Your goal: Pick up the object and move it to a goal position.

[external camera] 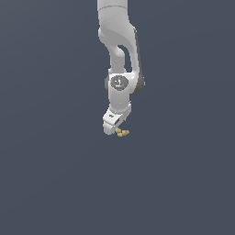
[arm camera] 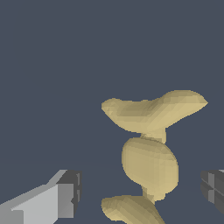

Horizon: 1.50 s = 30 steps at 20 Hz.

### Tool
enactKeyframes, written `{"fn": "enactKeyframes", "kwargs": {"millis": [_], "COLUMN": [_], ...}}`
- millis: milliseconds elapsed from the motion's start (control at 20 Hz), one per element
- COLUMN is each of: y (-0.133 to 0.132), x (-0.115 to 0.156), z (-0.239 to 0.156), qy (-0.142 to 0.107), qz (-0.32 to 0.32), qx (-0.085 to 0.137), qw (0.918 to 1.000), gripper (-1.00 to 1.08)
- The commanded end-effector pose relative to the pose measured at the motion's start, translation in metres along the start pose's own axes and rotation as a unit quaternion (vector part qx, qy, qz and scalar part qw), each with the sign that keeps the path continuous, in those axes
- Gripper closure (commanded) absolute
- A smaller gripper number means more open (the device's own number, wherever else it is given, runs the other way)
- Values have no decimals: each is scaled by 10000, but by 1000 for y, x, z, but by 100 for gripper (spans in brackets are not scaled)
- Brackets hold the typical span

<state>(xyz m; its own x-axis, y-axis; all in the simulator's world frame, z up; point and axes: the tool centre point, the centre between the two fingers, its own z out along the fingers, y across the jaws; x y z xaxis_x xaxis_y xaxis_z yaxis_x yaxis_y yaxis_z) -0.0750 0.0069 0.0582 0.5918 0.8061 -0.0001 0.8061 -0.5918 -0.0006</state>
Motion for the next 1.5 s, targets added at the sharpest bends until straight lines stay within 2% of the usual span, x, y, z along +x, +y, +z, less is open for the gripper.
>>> {"fn": "enactKeyframes", "kwargs": {"millis": [0, 250, 300, 1000, 1450], "y": [0, 0, 0, 1, 1], "x": [0, 0, 0, -1, -10], "z": [10, 17, 17, 12, -27], "qy": [1, 0, 0, 4, -1], "qz": [-5, -8, -8, -6, -10], "qx": [-2, -2, -2, -11, -8], "qw": [10000, 10000, 10000, 10000, 10000], "gripper": [-92, -92, 108, 108, 108]}}
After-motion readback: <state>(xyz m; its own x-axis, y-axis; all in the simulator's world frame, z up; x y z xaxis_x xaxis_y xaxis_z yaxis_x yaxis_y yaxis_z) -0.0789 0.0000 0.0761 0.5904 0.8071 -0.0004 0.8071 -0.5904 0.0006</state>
